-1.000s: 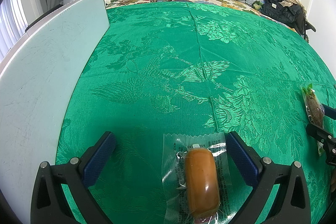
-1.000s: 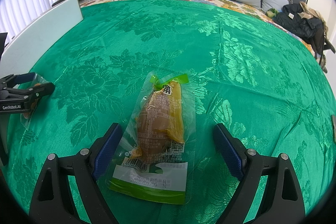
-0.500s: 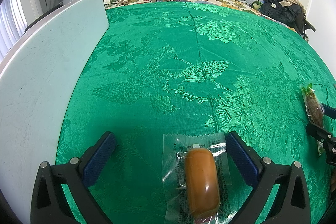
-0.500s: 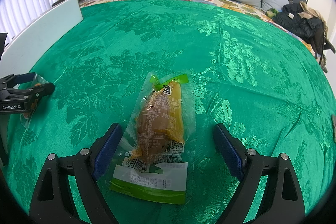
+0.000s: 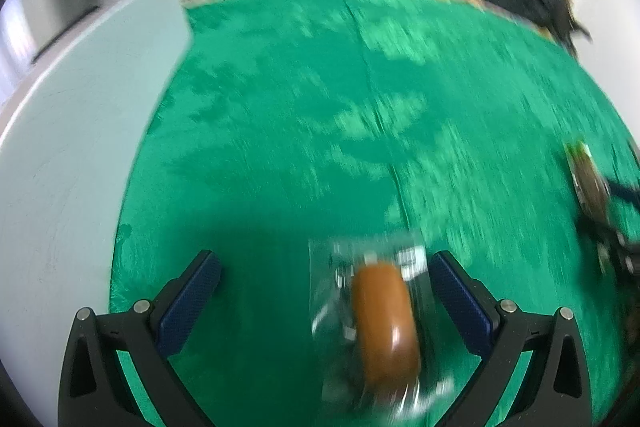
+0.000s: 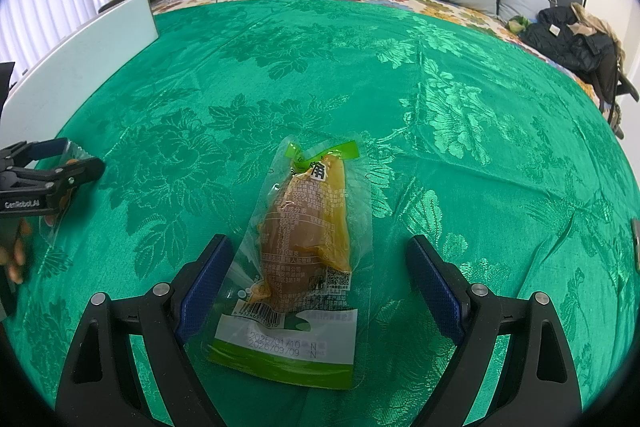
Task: Organize snacks
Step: 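Lift both packets and swing both tools toward the white box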
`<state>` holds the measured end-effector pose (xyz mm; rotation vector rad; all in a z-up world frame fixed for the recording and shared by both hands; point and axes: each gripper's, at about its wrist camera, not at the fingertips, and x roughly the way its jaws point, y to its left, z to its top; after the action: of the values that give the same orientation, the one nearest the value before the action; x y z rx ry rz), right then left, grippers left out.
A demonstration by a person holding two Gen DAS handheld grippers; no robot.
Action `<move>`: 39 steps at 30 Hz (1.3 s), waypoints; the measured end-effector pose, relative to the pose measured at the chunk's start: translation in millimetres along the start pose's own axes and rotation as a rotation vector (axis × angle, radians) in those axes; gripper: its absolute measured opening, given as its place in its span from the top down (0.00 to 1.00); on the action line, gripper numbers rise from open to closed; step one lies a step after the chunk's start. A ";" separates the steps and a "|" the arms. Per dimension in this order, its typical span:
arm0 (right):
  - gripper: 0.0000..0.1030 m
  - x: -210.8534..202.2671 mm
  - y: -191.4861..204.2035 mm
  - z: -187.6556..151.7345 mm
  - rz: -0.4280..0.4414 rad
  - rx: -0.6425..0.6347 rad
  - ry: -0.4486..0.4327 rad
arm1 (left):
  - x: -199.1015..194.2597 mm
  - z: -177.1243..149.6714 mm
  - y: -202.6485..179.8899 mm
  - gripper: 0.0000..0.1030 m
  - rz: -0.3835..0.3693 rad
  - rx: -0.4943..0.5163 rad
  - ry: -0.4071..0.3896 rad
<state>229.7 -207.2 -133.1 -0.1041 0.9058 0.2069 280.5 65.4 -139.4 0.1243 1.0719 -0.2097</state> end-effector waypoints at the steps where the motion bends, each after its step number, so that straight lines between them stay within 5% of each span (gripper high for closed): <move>1: 0.12 -0.6 0.4 -0.3 0.000 0.000 0.000 | -0.5 1.3 1.7 0.00 -0.012 0.026 0.059; 9: 0.11 -1.4 1.1 -0.6 -0.001 0.000 0.000 | -1.7 -2.4 -6.6 0.01 -0.035 0.103 0.174; 11: 0.11 -1.4 1.2 -0.6 0.000 0.000 0.000 | -5.6 -0.8 -13.1 0.11 -0.052 0.139 0.170; 14: 0.11 -0.5 0.5 -0.2 0.000 0.000 0.000 | -13.9 3.3 -16.1 0.50 -0.067 0.152 0.148; 16: 0.11 -1.4 1.3 -0.6 0.000 0.000 0.000 | -15.2 7.2 -15.0 0.59 -0.064 0.139 0.153; 26: 0.11 -4.0 -8.9 -0.2 0.050 0.032 0.000 | -40.8 -18.2 6.7 0.63 -0.142 -0.038 0.068; 30: 0.14 -6.6 -46.3 12.8 0.210 0.255 0.087 | -62.8 -29.9 10.5 0.63 -0.175 -0.064 0.023; 34: 0.14 -1.4 -73.0 25.5 0.220 0.457 0.180 | -83.4 -35.2 13.2 0.63 -0.198 -0.078 -0.007; 39: 0.15 3.3 -43.4 43.4 0.185 0.337 0.232 | -114.0 -36.2 17.7 0.63 -0.231 -0.098 -0.062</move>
<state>274.7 -241.4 -109.0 0.2744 1.1706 0.2138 201.0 102.5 -56.3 -0.0941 1.0324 -0.3667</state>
